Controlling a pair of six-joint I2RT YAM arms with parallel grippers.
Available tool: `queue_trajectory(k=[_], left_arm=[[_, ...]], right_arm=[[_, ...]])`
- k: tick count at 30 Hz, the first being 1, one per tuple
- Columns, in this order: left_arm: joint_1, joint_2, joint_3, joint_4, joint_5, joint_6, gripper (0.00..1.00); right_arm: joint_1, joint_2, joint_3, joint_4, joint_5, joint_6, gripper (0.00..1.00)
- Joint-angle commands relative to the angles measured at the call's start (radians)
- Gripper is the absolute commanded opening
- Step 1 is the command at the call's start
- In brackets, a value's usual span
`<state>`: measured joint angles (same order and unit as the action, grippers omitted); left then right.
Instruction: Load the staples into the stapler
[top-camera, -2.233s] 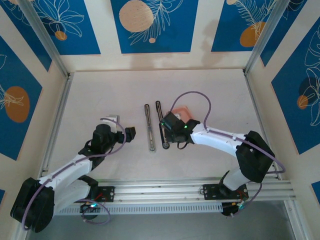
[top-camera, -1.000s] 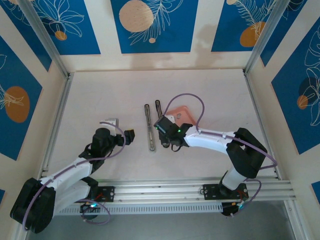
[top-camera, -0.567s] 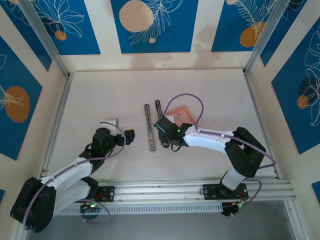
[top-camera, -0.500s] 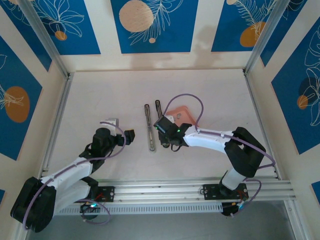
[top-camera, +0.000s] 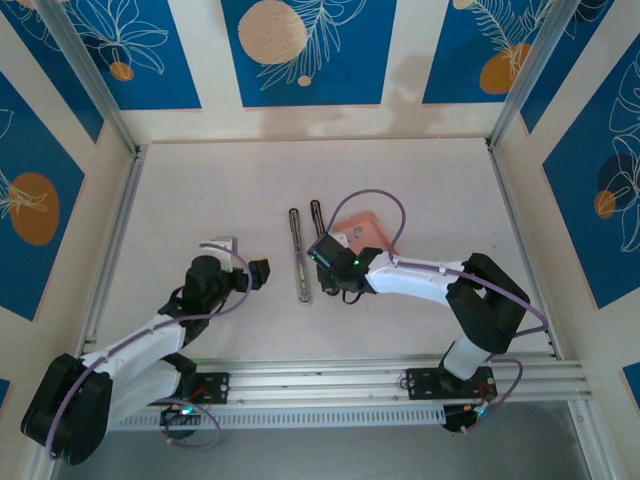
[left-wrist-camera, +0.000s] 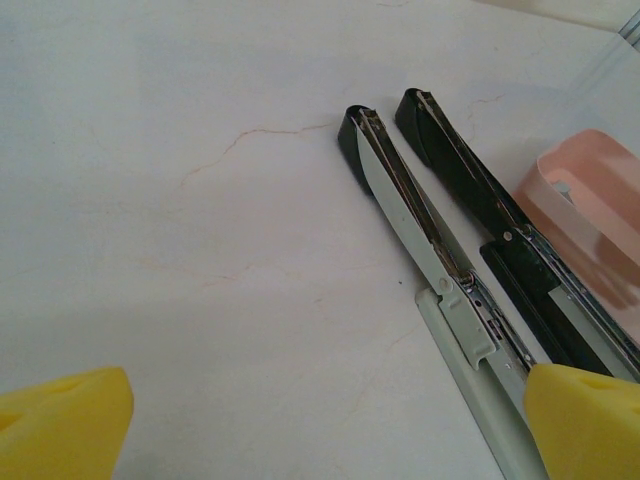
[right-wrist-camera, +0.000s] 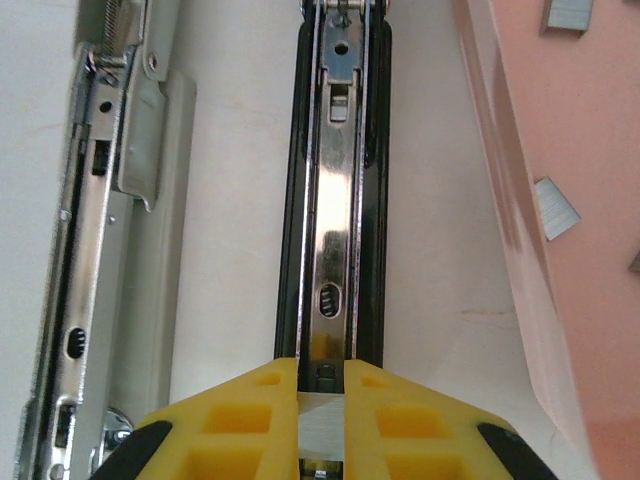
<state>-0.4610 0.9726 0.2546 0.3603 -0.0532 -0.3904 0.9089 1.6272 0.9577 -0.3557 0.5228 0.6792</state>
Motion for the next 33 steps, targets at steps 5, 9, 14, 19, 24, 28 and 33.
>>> queue_trajectory(k=[5,9,14,19,24,28,33], left_arm=[[-0.008,0.011,-0.003,0.034,-0.004,0.007,1.00],[-0.009,0.012,-0.003,0.034,-0.004,0.007,1.00],[-0.008,0.006,0.000,0.034,-0.002,0.005,1.00],[-0.008,0.000,0.016,0.022,-0.006,0.007,1.00],[-0.008,0.012,0.057,0.004,-0.010,0.026,1.00],[-0.009,0.043,0.092,-0.001,-0.010,0.036,1.00],[-0.008,0.097,0.144,-0.007,-0.002,0.045,1.00]], right_arm=[[0.009,0.004,-0.027,-0.015,-0.004,0.006,0.16],[0.014,-0.004,-0.027,-0.027,-0.010,0.007,0.23],[0.019,-0.055,-0.005,-0.050,0.006,-0.014,0.38],[-0.011,-0.121,0.040,-0.111,-0.013,-0.051,0.39],[-0.132,-0.119,0.146,-0.277,-0.139,-0.074,0.39],[-0.256,-0.055,0.246,-0.434,-0.225,-0.073,0.39],[-0.406,0.037,0.295,-0.508,-0.335,-0.043,0.38]])
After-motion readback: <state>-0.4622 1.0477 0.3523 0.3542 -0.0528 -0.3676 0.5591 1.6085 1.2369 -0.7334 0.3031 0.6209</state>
